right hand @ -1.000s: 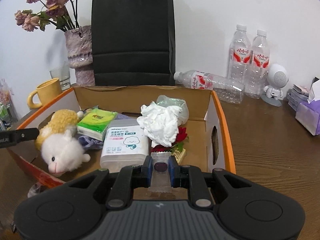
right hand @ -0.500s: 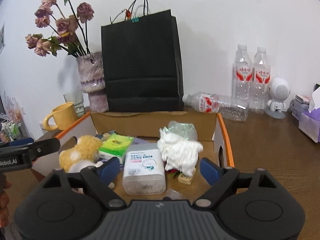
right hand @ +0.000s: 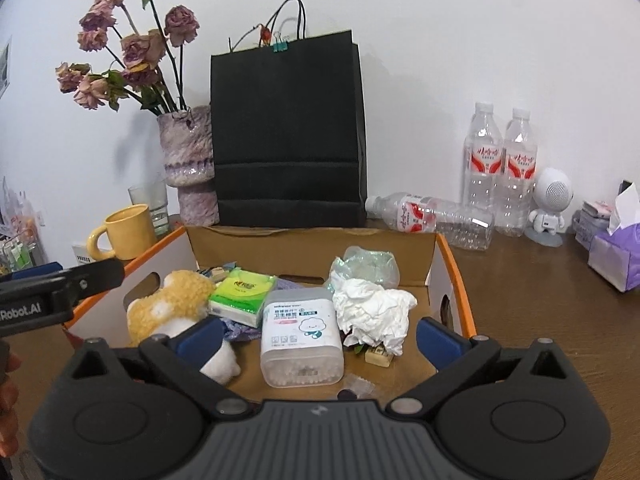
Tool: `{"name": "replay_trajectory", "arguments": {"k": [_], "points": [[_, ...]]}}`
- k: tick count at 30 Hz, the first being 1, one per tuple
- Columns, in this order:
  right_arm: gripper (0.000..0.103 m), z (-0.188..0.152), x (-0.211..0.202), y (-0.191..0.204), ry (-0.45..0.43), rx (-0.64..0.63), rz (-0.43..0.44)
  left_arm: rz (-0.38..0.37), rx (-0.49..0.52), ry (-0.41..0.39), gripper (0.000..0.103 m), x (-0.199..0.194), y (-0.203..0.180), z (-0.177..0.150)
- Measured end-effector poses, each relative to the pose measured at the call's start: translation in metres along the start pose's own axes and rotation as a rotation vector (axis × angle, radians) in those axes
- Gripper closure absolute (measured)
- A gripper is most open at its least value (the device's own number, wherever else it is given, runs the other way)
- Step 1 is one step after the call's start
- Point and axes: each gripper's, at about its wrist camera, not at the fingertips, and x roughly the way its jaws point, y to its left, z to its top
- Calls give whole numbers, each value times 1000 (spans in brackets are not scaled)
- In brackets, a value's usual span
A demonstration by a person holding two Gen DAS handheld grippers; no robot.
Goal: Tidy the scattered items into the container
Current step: 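Carry both clear packets over the box and open both tools, then move both tools back toward the black stick packet and clear packet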
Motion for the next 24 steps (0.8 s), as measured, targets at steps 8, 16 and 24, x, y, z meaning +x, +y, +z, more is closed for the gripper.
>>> {"name": "replay_trajectory", "arguments": {"k": [8, 16, 24], "points": [[0, -9, -5, 10, -8, -33, -15, 15, -13, -6, 0, -13, 3, -8], [0, -21, -31, 17, -52, -53, -21, 31, -68, 8, 0, -34, 12, -23], [0, -42, -58, 20, -57, -47, 9, 35, -78, -7, 0, -65, 13, -40]]}}
